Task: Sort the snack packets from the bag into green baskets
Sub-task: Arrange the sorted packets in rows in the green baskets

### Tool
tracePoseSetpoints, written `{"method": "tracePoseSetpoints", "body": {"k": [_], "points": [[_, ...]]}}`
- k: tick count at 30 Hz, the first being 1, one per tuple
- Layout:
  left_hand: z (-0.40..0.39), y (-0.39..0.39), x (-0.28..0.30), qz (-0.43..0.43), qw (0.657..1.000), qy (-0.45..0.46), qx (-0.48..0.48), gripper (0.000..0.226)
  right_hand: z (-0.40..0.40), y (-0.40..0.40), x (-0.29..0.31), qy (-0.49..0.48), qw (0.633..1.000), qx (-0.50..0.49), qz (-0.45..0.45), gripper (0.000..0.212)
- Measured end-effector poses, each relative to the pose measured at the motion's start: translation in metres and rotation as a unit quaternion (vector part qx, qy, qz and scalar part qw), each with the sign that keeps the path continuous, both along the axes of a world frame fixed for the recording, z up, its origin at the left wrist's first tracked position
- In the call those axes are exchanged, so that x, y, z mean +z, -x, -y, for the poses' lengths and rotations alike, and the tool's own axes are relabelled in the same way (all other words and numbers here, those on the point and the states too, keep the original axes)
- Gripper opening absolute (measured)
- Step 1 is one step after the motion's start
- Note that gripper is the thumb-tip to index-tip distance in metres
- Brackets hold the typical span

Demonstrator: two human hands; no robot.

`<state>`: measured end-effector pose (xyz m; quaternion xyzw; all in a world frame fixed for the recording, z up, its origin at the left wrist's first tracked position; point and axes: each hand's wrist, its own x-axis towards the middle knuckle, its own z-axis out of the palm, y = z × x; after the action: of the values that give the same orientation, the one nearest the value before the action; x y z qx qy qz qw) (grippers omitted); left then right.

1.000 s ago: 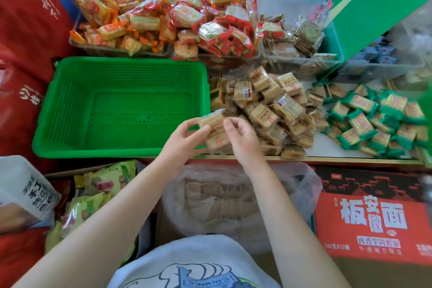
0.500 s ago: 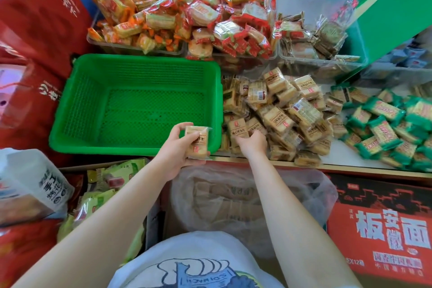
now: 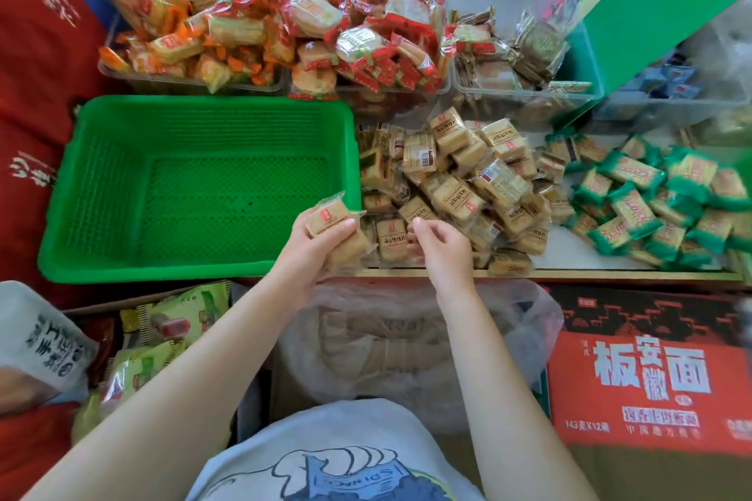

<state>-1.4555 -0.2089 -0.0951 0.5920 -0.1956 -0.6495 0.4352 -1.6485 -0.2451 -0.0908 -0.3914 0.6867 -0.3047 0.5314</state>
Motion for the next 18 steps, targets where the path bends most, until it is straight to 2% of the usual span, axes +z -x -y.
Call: {"method": "tracePoseSetpoints", "body": {"k": [2,4,9,12,14,18], "points": [[-0.003,-0.009,-0.003,0.023,1.000,0.004,0.004,0.096,0.005,0.006,-0.025,-0.053,0.996,-0.038,-0.060,0.010],[-0.005,-0.016,-0.004,0.030,1.000,0.007,0.005,0.096,0.008,0.002,-0.044,-0.104,0.991,-0.029,-0.082,0.023],[-0.010,-0.025,-0.006,0.025,1.000,-0.001,0.009,0.086,0.014,-0.019,-0.065,-0.121,0.985,-0.101,-0.071,0.039],[-0.012,-0.024,-0.007,0.019,1.000,-0.006,0.012,0.082,0.016,-0.022,-0.070,-0.149,0.981,-0.119,-0.046,0.057],[-0.013,-0.023,-0.007,0.021,1.000,-0.005,0.020,0.070,0.016,-0.022,-0.072,-0.166,0.978,-0.121,-0.029,0.063],[-0.014,-0.021,-0.003,0.017,1.000,-0.002,0.014,0.064,0.014,-0.020,-0.076,-0.177,0.978,-0.105,-0.018,0.051]]}}
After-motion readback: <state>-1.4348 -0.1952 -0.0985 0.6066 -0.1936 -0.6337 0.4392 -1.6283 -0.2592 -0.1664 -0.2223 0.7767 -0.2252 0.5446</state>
